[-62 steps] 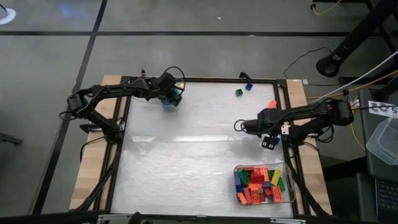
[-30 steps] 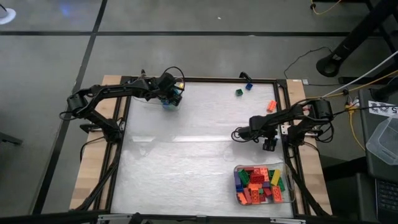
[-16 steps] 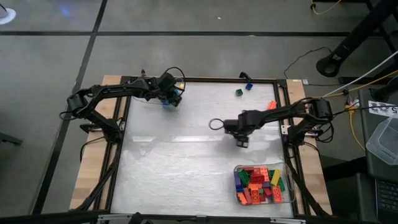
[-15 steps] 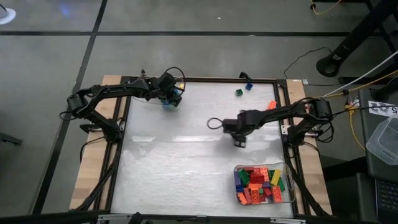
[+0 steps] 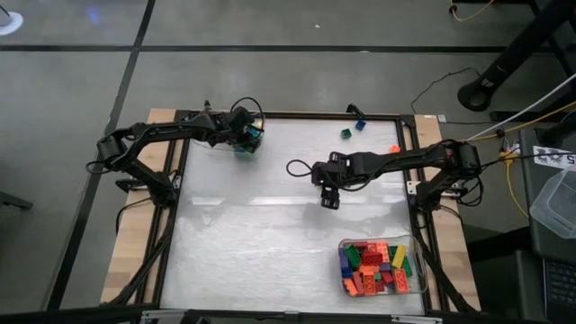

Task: Sort blocks by size
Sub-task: Put the square blue game piece into the top transparent bin

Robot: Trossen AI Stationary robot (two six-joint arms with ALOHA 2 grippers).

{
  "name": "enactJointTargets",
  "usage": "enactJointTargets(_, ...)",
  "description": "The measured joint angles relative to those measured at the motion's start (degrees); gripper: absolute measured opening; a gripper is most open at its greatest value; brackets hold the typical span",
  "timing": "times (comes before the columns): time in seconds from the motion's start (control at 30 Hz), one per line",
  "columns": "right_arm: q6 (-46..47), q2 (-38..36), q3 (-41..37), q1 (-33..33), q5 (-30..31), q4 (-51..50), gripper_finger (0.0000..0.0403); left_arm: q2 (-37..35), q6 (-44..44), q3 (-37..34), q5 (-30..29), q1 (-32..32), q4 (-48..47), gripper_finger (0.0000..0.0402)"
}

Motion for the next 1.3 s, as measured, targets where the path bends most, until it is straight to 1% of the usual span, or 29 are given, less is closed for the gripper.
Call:
enactJointTargets(0.07,0.0,0.0,0.0,0.01,-0.83,-0.96,0.0279,0.0,0.87,0.11,-0.04,0.02,-0.1,0.0195)
enactJointTargets(0.2,1.17,0.34,-0.02,0.01,-5.62,-5.88,0.0279,0.0,1.81,1.13,0.47,-0.18,0.03,0.0207)
enactJointTargets(0.3,6.28,0.77,-0.41,0.01,-9.07,-8.03,0.0279,0.0,2.29,2.02,0.72,-0.67,-0.01,0.0205)
enactJointTargets(0.4,10.83,1.07,-2.43,0.01,-10.6,-5.75,0.0279,0.0,3.09,2.67,0.75,-1.16,0.11,0.0202)
enactJointTargets(0.53,12.03,1.44,-6.04,-0.03,-10.54,-0.92,0.0279,-0.02,3.12,2.73,0.75,-1.65,-0.08,0.0201)
enactJointTargets(0.77,12.22,1.66,-8.69,-0.51,-7.56,1.85,0.0279,-0.02,2.9,2.73,0.96,-1.77,0.0,0.02)
enactJointTargets(1.1,12.25,1.64,-13.1,-0.49,-7.59,8.28,0.0279,-0.04,2.93,2.73,0.99,-4.08,0.02,0.02)
enactJointTargets(1.2,12.24,1.64,-13.22,-0.49,-7.63,9.44,0.0266,-0.04,2.9,2.73,0.99,-4.94,0.01,0.02)
enactJointTargets(1.3,12.24,1.64,-13.22,-0.49,-7.54,9.57,0.0234,-0.04,2.88,2.73,0.97,-5.98,0.01,0.02)
